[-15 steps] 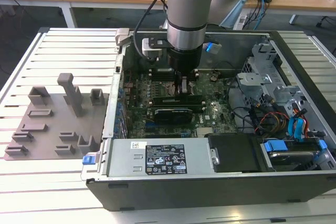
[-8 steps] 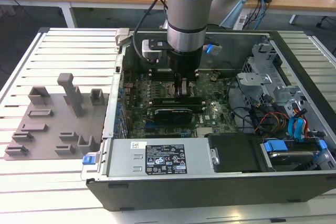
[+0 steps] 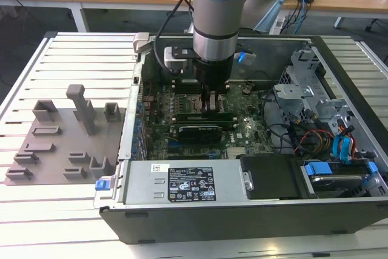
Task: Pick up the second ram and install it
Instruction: 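Insert the second ram into the second slot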
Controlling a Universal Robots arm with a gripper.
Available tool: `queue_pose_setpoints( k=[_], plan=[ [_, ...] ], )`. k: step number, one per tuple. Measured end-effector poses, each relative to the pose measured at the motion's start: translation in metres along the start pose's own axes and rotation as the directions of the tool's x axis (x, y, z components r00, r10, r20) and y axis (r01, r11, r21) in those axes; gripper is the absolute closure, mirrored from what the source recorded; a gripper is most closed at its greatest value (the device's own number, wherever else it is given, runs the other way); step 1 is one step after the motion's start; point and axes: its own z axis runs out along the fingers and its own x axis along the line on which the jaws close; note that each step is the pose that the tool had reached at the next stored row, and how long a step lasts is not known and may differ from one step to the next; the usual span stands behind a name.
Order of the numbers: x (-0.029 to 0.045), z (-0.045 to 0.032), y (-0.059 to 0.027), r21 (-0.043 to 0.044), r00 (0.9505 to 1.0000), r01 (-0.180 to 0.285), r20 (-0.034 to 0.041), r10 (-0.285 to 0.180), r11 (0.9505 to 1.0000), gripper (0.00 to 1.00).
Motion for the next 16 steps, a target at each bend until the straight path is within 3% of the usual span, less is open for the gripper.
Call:
queue_pose_setpoints(
  k=[8,10,11,14,15,16],
  plan=[
    [0.0,0.0018,0.0003,-0.0011,1.0,0.0,-0.0001,0.0,1.0,0.87],
    [0.0,0.0015,0.0001,0.0,1.0,0.0,0.0,0.0,1.0,0.8],
    [-0.0002,-0.0056,-0.0001,-0.0001,1.0,0.0,-0.0006,0.0,1.0,0.8],
    [-0.005,-0.0394,-0.0007,-0.0001,1.0,0.0,-0.0072,0.0,1.0,0.82],
    [-0.0059,-0.0454,-0.0008,-0.0001,1.0,0.0,-0.0083,0.0,1.0,0.88],
    [-0.0062,-0.0502,-0.0009,-0.0002,1.0,0.0,-0.0089,0.0,1.0,0.88]
  ],
)
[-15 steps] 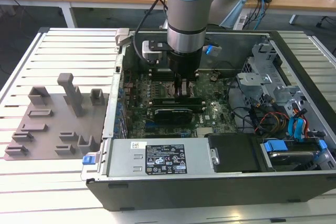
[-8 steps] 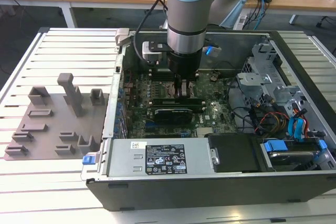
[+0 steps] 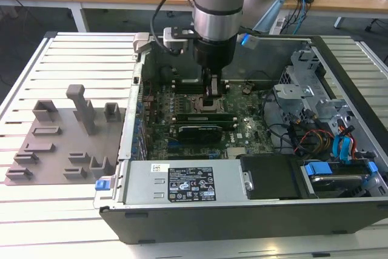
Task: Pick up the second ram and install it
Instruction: 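Insert the second ram into the second slot, then press down the second ram until it locks into place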
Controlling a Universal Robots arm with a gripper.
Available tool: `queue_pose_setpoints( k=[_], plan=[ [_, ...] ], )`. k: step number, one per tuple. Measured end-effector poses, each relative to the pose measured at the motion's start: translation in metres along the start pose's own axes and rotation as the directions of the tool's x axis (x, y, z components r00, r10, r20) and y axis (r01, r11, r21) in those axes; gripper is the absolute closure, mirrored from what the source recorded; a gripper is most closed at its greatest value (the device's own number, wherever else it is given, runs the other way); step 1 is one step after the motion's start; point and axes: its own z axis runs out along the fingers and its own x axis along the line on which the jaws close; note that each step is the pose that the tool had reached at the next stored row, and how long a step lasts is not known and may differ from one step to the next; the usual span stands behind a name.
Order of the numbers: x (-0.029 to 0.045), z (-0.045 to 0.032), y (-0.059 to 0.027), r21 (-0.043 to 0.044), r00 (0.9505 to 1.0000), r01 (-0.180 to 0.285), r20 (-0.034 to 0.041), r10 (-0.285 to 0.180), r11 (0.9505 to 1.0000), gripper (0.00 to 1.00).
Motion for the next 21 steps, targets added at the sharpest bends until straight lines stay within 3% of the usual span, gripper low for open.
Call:
queue_pose_setpoints(
  k=[9,13,14,17,20,21],
  plan=[
    [0.0,-0.0037,-0.0004,0.0,1.0,0.0,-0.0004,0.0,1.0,0.9],
    [-0.0002,0.0138,-0.0369,-0.0058,1.0,0.0,-0.0006,0.0,1.0,0.9],
    [0.0,0.0178,-0.0415,-0.0058,1.0,0.0,-0.0005,0.0,1.0,0.9],
    [0.0004,0.0306,-0.0494,-0.0059,1.0,0.0,-0.0005,0.0,1.0,0.9],
    [0.0004,0.0489,-0.05,-0.006,1.0,0.0,-0.0018,0.0,1.0,0.9],
    [0.0004,0.0514,-0.05,-0.0062,1.0,0.0,-0.0015,0.0,1.0,0.9]
  ],
)
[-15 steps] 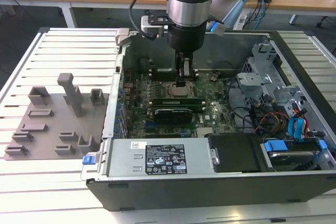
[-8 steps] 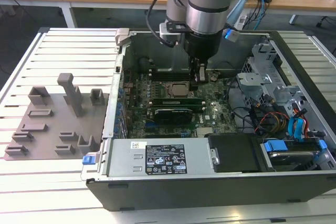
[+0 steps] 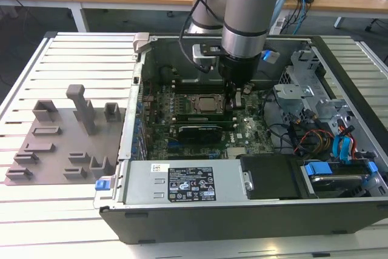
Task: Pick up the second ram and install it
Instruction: 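Press down the second ram until it locks into place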
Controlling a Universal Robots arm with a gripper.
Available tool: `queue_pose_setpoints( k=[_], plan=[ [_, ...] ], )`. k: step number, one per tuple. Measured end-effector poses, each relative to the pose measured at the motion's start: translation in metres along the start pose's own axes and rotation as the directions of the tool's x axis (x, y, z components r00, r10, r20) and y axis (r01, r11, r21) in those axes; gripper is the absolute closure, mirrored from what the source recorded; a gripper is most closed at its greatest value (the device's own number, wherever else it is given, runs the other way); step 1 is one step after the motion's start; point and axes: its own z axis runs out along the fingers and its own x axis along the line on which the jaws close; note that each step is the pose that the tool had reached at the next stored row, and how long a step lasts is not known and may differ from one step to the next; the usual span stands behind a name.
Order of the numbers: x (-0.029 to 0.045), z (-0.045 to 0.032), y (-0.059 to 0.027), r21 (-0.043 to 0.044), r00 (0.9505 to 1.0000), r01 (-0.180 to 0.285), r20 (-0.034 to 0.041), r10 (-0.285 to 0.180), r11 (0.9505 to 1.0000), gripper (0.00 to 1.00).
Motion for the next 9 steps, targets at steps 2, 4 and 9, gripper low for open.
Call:
queue_pose_setpoints(
  k=[2,4,9],
  plan=[
    [-0.0005,-0.0037,-0.0002,0.0037,1.0,0.0,0.0037,0.0,1.0,0.9],
    [-0.0001,-0.0136,0.0066,0.0115,1.0,0.0,0.0011,0.0,0.9999,0.9],
    [-0.0001,-0.011,0.0545,0.0162,1.0,0.0,0.0002,0.0,0.9999,0.9]
  ],
)
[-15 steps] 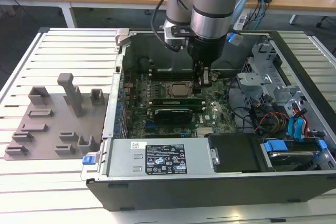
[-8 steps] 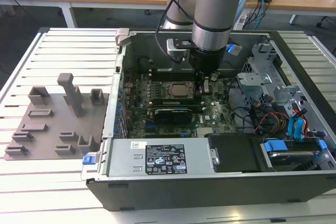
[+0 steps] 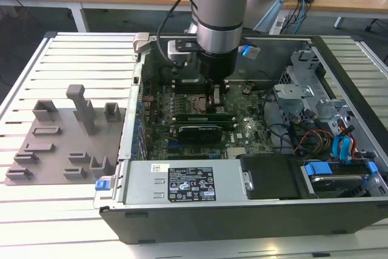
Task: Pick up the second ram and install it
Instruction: 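Press down the second ram until it locks into place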
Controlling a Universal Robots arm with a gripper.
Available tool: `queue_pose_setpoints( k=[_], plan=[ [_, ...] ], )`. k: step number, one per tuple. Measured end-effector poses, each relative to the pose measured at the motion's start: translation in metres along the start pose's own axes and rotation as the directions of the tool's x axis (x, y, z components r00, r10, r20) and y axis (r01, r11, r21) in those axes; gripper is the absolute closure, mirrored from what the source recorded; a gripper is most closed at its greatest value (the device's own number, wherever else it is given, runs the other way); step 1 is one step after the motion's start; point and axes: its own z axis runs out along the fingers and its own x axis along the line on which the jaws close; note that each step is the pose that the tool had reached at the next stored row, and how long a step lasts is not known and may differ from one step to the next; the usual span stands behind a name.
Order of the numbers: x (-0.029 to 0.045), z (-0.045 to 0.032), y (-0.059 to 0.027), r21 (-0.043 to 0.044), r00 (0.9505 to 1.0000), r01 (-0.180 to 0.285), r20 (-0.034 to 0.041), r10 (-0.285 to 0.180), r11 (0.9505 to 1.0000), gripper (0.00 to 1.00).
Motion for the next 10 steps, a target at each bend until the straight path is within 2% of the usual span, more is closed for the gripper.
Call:
queue_pose_setpoints(
  k=[2,3,10],
  plan=[
    [-0.0001,0.0046,0.0197,0.0013,1.0,0.0,0.0002,0.0,1.0,0.9],
    [-0.0001,0.0051,0.0255,0.0021,1.0,0.0,0.0,0.0,1.0,0.9],
    [-0.0001,0.0099,0.0283,0.0022,1.0,0.0,-0.0003,0.0,1.0,0.9]
  ],
)
